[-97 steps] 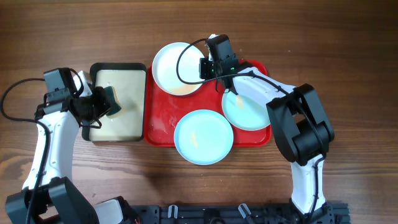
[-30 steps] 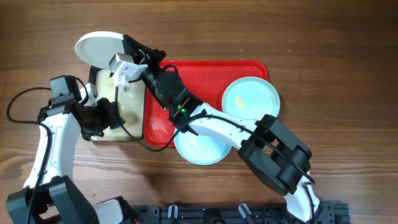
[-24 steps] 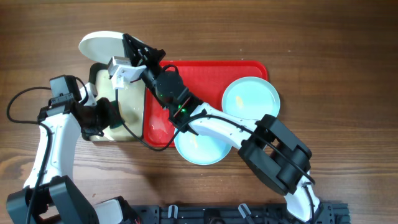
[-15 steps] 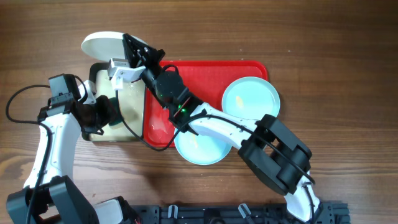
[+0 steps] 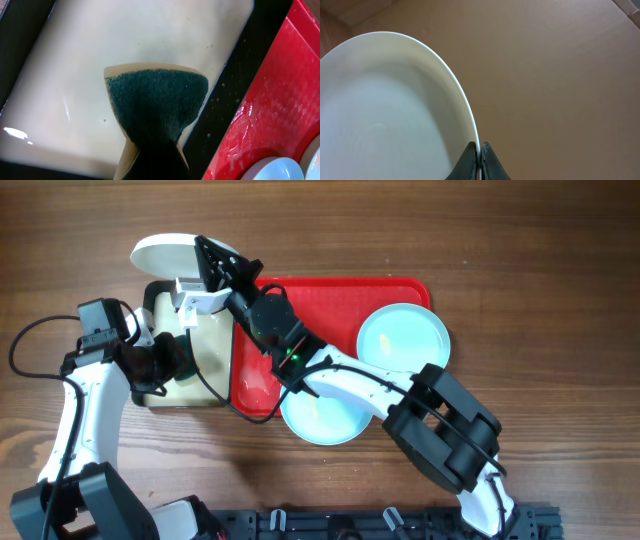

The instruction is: Clean dirty plates on tray and stack at the side

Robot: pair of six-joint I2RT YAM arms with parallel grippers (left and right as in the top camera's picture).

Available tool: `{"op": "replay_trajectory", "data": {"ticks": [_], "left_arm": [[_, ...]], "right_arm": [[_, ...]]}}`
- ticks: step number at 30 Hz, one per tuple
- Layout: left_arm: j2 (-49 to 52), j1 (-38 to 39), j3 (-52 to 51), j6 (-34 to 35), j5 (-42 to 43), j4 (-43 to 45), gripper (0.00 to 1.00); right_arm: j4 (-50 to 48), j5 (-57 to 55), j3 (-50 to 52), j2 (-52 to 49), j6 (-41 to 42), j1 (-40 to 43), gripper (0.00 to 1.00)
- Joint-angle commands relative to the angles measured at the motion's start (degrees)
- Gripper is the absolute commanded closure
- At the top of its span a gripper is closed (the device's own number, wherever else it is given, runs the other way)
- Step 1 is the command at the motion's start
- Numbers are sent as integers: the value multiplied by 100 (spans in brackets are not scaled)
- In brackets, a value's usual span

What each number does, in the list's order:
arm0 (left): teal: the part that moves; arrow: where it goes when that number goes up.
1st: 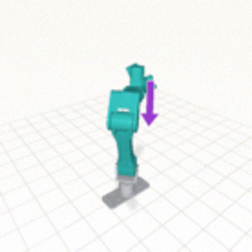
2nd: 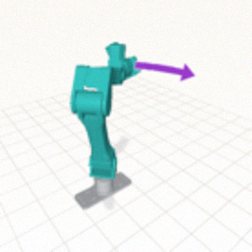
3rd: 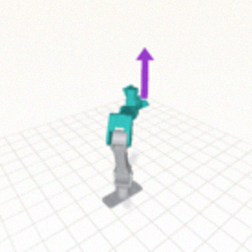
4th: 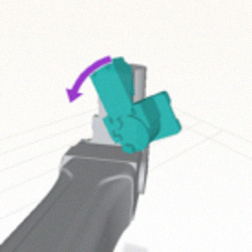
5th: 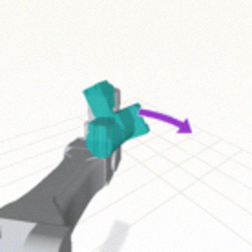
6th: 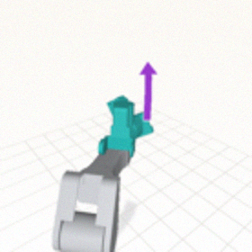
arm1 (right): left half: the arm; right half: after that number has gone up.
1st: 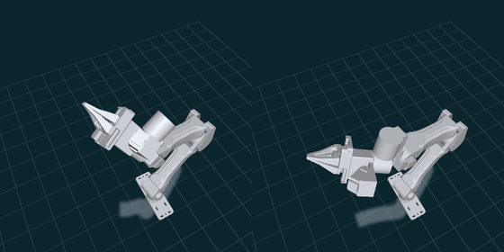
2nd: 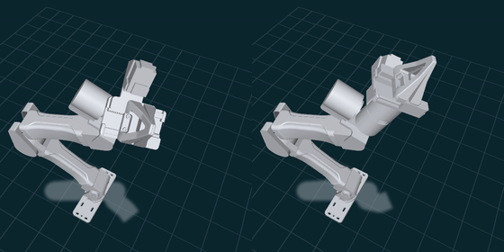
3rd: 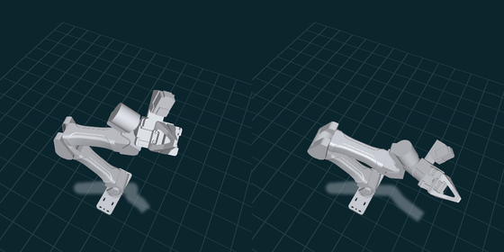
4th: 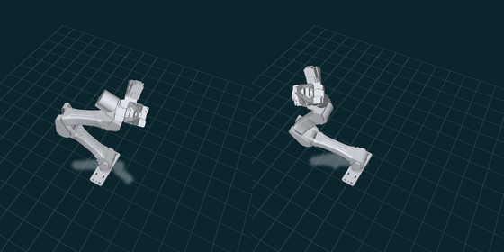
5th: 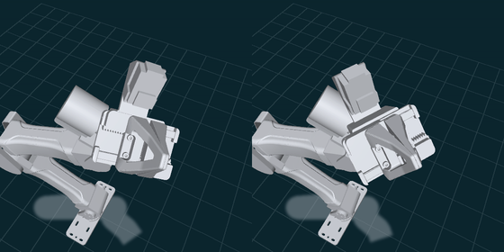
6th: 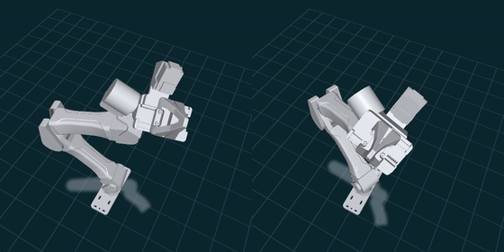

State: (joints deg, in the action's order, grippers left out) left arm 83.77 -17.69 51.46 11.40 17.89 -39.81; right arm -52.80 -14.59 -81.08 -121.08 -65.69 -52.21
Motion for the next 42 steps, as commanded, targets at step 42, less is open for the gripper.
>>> {"op": "replay_trajectory", "data": {"ticks": [42], "left_arm": [[-50,151,-22,-72,28,149,96]], "right_arm": [[6996,3630,-46,1718,8835,4347,96]]}}
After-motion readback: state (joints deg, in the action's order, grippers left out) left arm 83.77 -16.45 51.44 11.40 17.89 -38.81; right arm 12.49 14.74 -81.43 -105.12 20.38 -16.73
